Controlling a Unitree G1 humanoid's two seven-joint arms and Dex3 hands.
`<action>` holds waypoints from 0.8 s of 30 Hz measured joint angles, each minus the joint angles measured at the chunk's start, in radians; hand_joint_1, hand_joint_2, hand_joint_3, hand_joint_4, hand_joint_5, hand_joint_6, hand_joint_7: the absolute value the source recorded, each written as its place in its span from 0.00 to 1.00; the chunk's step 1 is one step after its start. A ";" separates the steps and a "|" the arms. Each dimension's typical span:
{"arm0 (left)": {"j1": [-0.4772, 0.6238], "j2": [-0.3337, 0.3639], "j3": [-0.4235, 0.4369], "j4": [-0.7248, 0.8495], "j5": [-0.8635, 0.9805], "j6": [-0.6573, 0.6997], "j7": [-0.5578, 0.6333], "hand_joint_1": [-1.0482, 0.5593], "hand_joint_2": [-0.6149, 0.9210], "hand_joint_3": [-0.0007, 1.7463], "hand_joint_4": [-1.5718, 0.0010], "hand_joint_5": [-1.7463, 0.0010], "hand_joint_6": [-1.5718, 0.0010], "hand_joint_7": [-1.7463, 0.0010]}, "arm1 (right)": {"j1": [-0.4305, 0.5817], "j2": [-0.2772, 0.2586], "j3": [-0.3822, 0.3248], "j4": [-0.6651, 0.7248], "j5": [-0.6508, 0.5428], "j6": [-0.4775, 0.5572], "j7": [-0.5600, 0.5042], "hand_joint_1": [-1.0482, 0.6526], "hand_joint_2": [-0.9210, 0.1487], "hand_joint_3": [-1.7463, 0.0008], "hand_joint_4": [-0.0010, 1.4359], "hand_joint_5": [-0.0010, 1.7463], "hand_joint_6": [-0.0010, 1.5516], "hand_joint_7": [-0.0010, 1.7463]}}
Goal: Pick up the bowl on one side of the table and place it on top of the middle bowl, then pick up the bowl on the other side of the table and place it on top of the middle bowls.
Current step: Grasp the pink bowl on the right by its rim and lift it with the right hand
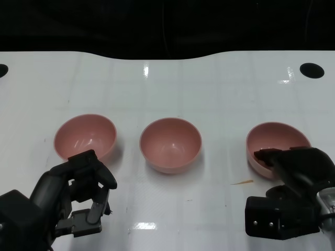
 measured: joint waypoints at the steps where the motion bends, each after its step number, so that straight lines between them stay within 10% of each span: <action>1: 0.000 0.000 0.000 0.000 0.000 0.000 0.000 0.56 0.68 0.71 0.51 0.00 0.52 0.12 | -0.005 0.000 0.006 0.007 0.000 0.001 0.001 0.33 0.00 0.97 0.45 0.09 0.37 0.02; 6: 0.000 0.000 0.000 0.000 0.000 -0.002 0.000 0.57 0.68 0.72 0.51 0.00 0.52 0.13 | -0.031 0.000 0.024 0.044 0.000 -0.012 -0.025 0.38 0.00 0.95 0.60 0.13 0.46 0.04; 8: 0.001 0.000 0.000 0.000 0.001 -0.002 0.001 0.57 0.69 0.72 0.51 0.00 0.52 0.12 | -0.039 0.001 0.025 0.061 0.006 -0.028 -0.056 0.44 0.00 0.95 0.55 0.51 0.57 0.03; 10: 0.001 -0.001 0.000 -0.002 0.002 -0.001 0.005 0.57 0.69 0.72 0.51 0.00 0.52 0.12 | -0.048 0.003 0.025 0.084 0.014 -0.048 -0.096 0.48 0.00 0.96 0.53 0.68 0.67 0.04; 19: 0.002 -0.002 -0.002 -0.008 0.000 0.009 0.011 0.59 0.69 0.72 0.51 0.00 0.52 0.12 | -0.056 0.009 0.023 0.181 0.035 -0.144 -0.341 0.52 0.02 0.97 0.63 0.99 0.84 0.13; 22: 0.002 -0.002 -0.002 -0.008 0.000 0.009 0.011 0.58 0.68 0.73 0.51 0.00 0.52 0.11 | -0.066 0.010 0.023 0.204 0.035 -0.173 -0.416 0.53 0.03 0.95 0.64 1.00 0.58 0.65; 24: 0.002 -0.002 -0.002 -0.008 0.000 0.009 0.011 0.58 0.68 0.73 0.51 0.00 0.52 0.11 | -0.071 0.010 0.023 0.216 0.035 -0.192 -0.448 0.53 0.05 0.95 0.65 1.00 0.52 0.75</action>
